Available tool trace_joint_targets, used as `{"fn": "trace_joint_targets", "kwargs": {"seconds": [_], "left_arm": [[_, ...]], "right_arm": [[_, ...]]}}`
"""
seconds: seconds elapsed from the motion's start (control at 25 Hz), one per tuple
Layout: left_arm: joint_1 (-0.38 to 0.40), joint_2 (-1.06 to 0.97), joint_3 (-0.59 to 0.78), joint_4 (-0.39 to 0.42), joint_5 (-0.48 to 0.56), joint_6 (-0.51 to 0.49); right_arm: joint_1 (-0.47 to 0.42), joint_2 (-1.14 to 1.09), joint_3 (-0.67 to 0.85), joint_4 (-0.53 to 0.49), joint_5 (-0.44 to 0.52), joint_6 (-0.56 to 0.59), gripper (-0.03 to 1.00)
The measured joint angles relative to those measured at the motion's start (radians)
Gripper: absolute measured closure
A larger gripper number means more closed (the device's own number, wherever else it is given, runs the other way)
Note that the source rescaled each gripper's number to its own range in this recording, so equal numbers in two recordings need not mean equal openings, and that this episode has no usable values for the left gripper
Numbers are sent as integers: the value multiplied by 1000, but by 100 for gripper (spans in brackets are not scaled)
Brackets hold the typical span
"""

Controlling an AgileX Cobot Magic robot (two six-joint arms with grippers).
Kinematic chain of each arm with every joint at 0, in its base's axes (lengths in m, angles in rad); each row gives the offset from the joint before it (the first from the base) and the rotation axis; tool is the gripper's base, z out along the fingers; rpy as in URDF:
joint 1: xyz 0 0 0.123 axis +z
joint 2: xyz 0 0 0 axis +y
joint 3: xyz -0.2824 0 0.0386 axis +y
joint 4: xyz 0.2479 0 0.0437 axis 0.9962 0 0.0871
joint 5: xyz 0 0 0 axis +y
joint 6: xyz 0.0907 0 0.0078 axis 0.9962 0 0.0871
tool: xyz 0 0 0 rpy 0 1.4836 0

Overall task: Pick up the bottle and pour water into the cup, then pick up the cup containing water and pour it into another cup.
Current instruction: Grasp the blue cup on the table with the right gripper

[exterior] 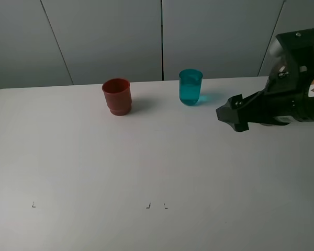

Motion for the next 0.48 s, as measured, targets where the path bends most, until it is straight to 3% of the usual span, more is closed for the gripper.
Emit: {"fn": "trace_joint_targets", "kwargs": {"seconds": [0.32, 0.48], "left_arm": [[0, 0, 0, 0, 0, 0], [0, 0, 0, 0, 0, 0]], "right_arm": [[63, 180, 0, 65, -268, -29, -1], [63, 282, -27, 71, -323, -64, -1]]}}
